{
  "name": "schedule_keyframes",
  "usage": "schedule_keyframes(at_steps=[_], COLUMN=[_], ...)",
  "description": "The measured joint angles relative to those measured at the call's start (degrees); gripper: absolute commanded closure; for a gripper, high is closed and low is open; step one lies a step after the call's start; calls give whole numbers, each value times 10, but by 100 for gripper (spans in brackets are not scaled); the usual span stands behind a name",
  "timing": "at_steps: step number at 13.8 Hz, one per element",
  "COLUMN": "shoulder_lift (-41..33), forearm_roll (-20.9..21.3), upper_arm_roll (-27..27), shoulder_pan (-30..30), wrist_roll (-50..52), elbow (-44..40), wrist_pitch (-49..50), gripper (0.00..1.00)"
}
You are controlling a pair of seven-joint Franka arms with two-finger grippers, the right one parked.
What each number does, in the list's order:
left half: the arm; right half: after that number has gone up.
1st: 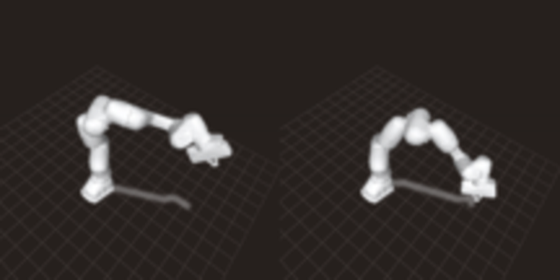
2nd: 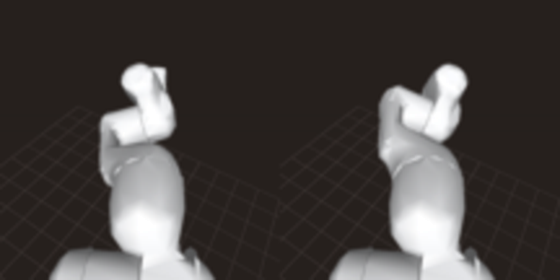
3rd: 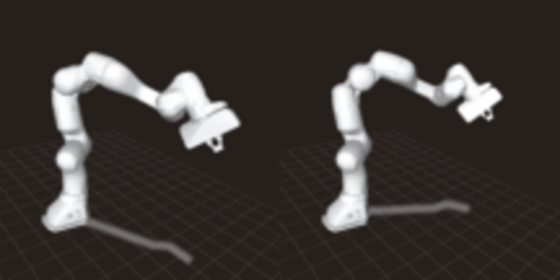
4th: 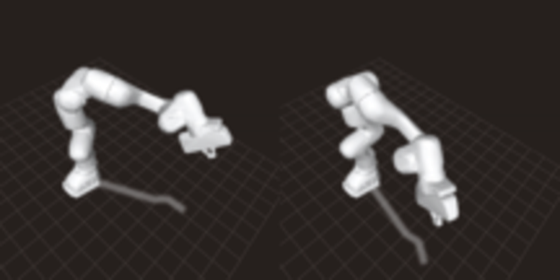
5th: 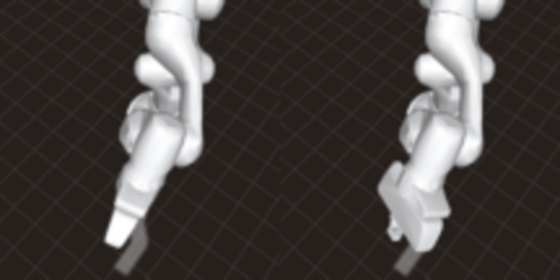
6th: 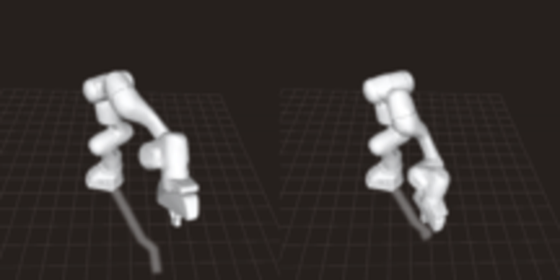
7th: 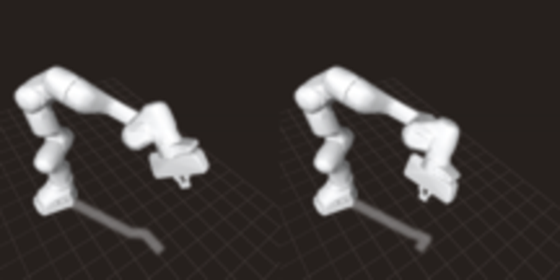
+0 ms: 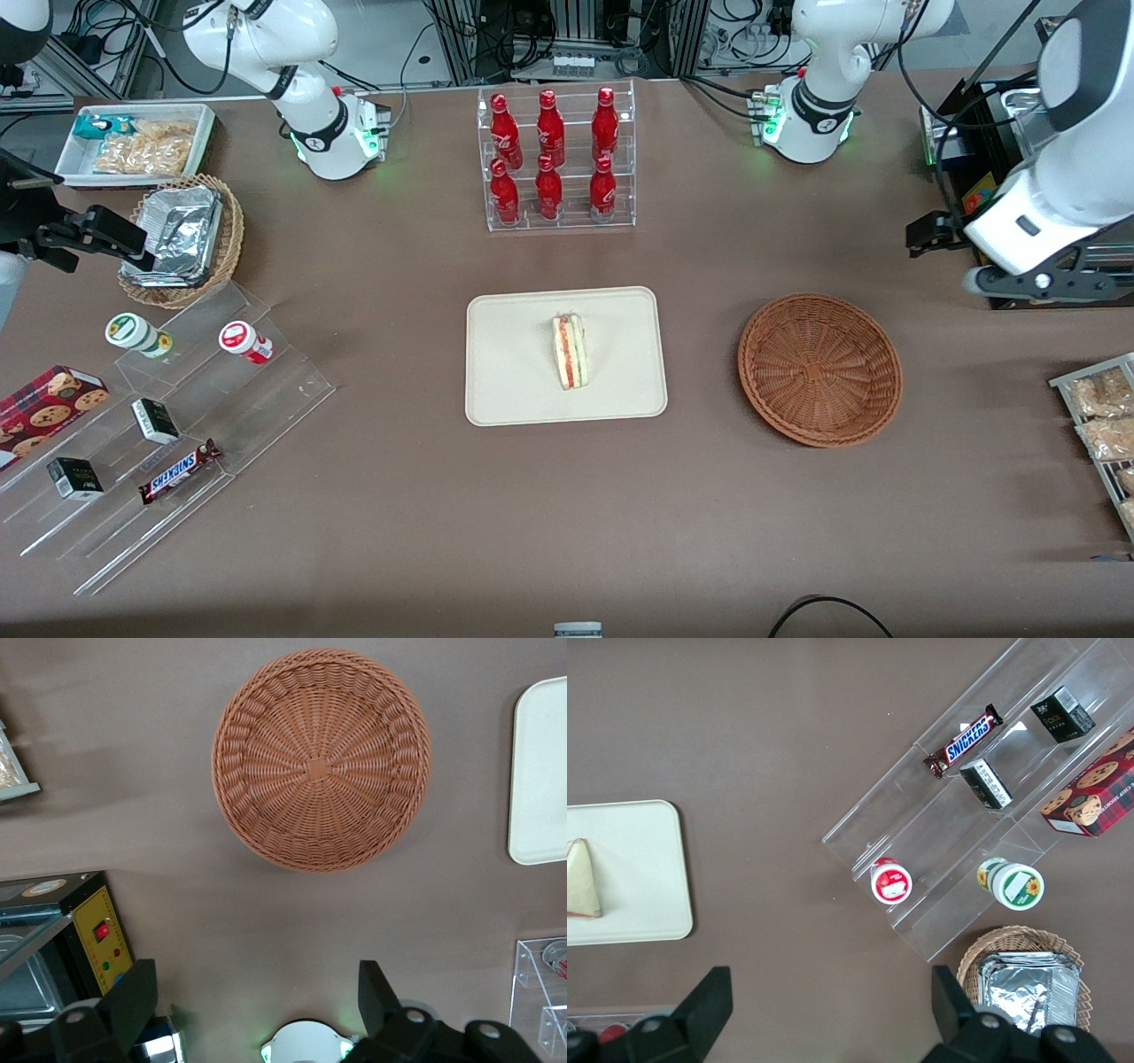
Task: Place sandwich from basket to tray
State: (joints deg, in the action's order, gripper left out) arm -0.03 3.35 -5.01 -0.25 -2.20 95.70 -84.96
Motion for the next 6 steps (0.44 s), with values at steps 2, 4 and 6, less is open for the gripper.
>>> schedule_keyframes(at_steps=[2,4,6], shoulder_lift=[-1,5,22], forearm_roll=[-2,-8,-17], upper_arm_roll=[0,1,14], shoulder_pan=[-1,-1,-2], wrist_roll=[-2,-2,-2], elbow=[-4,-17,-43], wrist_pitch=[-2,-8,-8], gripper=[0,0,0])
